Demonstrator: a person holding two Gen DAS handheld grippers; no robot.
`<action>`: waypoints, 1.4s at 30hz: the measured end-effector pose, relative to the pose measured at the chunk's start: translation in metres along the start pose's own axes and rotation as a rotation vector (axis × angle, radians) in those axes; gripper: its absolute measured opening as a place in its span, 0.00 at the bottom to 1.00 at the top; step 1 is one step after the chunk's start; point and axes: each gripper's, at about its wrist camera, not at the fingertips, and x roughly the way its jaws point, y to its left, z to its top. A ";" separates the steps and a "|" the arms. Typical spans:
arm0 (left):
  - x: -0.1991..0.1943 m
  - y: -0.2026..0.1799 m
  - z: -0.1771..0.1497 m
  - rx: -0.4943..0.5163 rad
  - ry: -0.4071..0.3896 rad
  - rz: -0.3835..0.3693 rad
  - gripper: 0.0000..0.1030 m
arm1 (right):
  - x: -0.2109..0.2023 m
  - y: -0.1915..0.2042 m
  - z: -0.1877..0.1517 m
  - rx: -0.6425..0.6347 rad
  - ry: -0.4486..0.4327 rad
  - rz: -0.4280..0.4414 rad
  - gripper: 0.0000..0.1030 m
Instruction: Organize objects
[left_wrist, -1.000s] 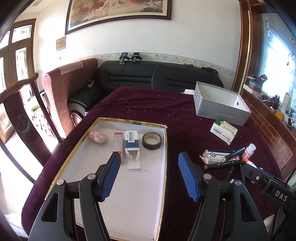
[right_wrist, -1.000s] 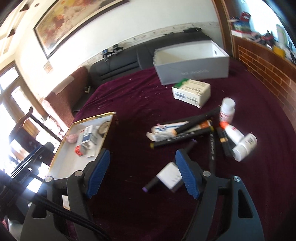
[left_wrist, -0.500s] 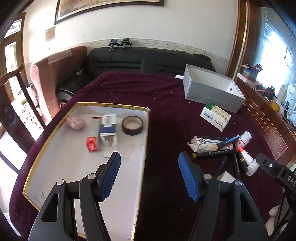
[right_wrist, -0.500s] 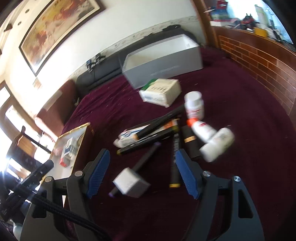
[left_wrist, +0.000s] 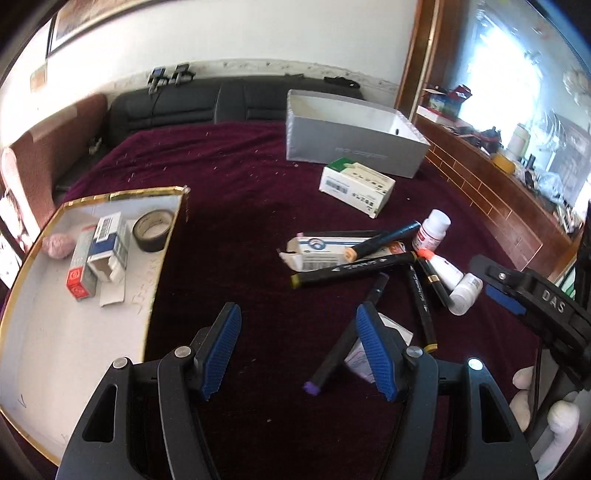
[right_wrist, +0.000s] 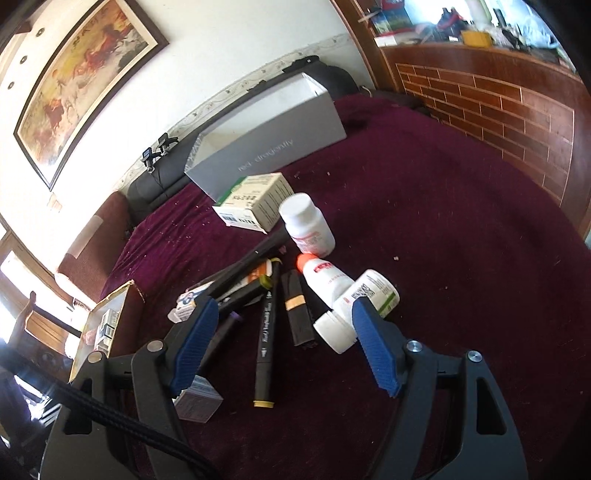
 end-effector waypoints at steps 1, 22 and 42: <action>0.001 -0.005 -0.002 0.018 -0.011 -0.002 0.57 | 0.002 -0.003 -0.001 0.005 0.003 -0.001 0.72; 0.017 -0.059 -0.019 0.211 -0.053 0.016 0.63 | 0.007 -0.007 -0.004 -0.002 0.015 0.013 0.72; 0.006 -0.082 -0.020 0.280 -0.057 -0.021 0.01 | 0.010 -0.005 -0.004 -0.015 0.023 -0.004 0.72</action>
